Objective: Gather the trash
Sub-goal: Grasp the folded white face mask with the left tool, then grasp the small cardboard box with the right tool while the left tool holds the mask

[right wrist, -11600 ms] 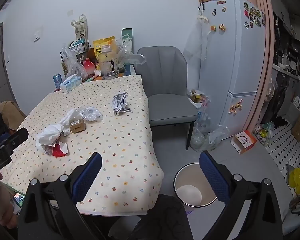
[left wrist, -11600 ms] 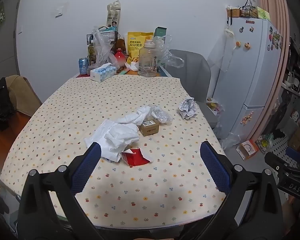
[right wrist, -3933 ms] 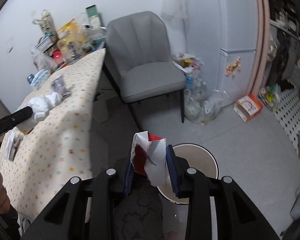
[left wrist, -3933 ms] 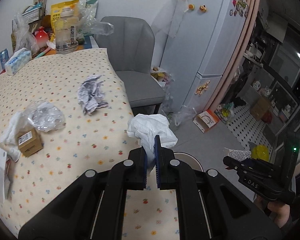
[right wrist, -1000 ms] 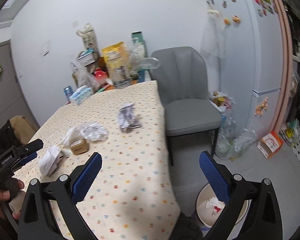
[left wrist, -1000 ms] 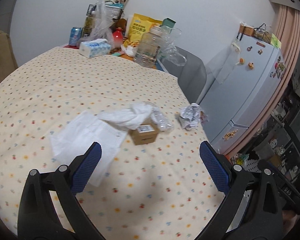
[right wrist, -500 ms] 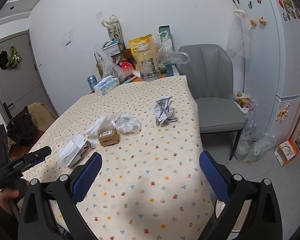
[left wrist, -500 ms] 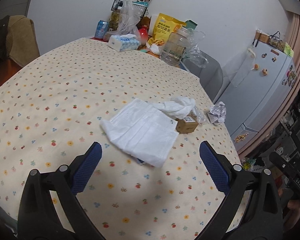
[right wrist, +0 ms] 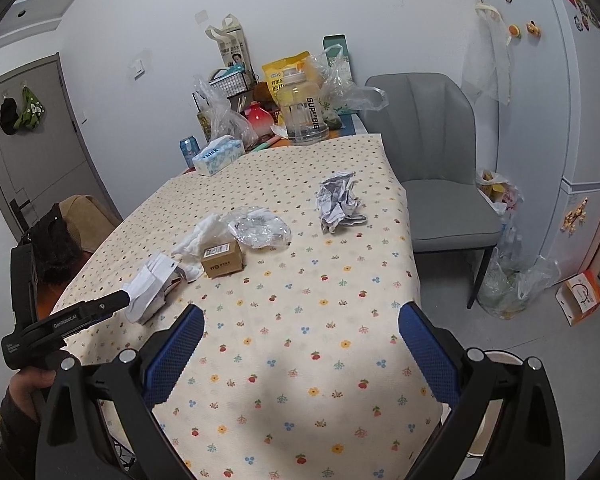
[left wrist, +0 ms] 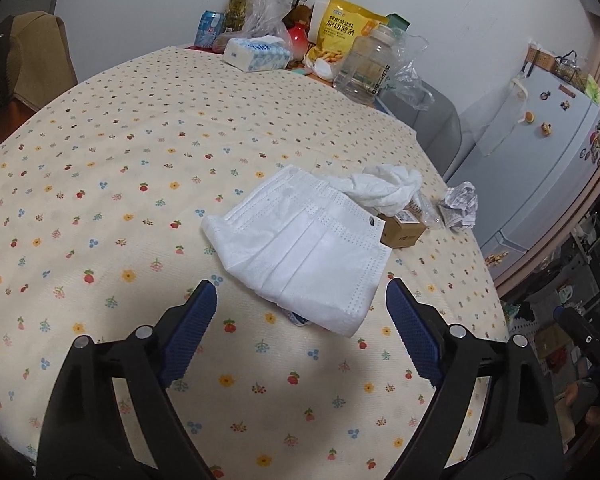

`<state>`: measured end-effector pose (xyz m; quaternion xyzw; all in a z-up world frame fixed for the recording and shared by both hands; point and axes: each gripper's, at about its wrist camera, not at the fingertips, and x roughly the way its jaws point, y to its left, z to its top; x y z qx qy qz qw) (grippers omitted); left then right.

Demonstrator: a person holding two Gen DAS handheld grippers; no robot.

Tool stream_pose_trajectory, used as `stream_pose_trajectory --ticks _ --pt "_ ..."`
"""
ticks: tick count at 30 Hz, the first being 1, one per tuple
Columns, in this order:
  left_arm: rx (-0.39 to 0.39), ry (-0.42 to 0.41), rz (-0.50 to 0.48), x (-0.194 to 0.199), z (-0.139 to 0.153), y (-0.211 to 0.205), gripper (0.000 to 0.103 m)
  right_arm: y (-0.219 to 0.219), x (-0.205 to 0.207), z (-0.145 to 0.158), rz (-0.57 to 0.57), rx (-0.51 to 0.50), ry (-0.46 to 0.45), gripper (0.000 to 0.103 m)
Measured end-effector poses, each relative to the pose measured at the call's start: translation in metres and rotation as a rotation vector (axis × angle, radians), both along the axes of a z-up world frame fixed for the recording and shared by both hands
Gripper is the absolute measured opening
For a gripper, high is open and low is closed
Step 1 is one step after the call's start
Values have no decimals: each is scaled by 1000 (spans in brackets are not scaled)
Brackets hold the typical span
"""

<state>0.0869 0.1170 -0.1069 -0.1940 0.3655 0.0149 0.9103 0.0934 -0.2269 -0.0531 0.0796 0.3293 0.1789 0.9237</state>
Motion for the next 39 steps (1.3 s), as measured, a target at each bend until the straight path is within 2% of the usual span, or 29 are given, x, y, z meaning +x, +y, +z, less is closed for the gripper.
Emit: stream_pose_trajectory --ticks 1,8,10,13,16,17,18,20,23,25,28,31,34,37,39 --pt "15 2 -1 1 0 -3 86 0 1 -1 -2 2 2 96" --pt "286 13 -52 6 4 -44 86 -2 7 -9 -8 16 25 96" --pt "335 30 -59 10 3 -51 83 -3 8 -11 -6 20 32 96" --pt "367 69 -60 16 -2 -54 75 -6 9 -13 -7 26 37 96" --pt "385 87 -48 19 -3 -54 61 -7 12 -14 -6 32 41 96" --pt "388 82 -35 18 -1 -52 44 -7 12 -14 -5 33 42 96" --pt "379 74 -27 17 0 -50 29 -7 13 -15 -3 35 43 96" --pt "331 48 -26 12 5 -46 14 -6 13 -15 2 35 46 96" --pt "271 -9 -13 3 17 -37 10 0 14 -15 18 32 49 96" --pt "203 -46 -9 -2 23 -26 10 5 15 -12 31 28 42 96" --pt "151 -79 12 -9 30 -12 10 14 15 -8 49 27 31 96" --pt "68 -107 10 -14 35 4 10 27 17 -4 74 22 23 96" --pt "-38 -126 11 -19 34 23 10 40 19 2 101 18 13 96" --pt "-206 -158 -11 -22 28 44 10 55 21 8 132 11 0 96" --pt "-238 -177 1 -24 27 54 10 64 24 11 150 3 -7 96"
